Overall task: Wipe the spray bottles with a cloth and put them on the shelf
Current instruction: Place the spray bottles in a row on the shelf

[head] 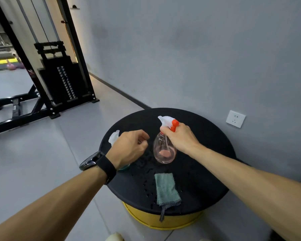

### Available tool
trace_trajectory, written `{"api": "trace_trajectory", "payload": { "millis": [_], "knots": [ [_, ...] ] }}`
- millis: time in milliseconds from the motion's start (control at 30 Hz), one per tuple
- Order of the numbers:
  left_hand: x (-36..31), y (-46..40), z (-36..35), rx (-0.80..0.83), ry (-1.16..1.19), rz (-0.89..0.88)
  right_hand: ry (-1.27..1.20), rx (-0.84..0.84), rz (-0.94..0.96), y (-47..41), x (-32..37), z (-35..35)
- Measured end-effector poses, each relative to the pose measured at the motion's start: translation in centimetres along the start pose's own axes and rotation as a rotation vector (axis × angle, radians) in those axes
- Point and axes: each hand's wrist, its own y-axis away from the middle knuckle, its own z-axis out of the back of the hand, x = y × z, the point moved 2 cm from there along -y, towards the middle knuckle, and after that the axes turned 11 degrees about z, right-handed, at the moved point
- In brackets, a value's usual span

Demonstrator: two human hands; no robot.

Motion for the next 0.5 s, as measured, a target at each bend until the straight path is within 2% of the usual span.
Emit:
{"api": "trace_trajectory", "payload": {
  "millis": [500],
  "knots": [
    [-10.0,3.0,5.4,-0.102,-0.013,-0.11,0.018,-0.079,0.151,4.7,3.1,11.0]
  ]
}}
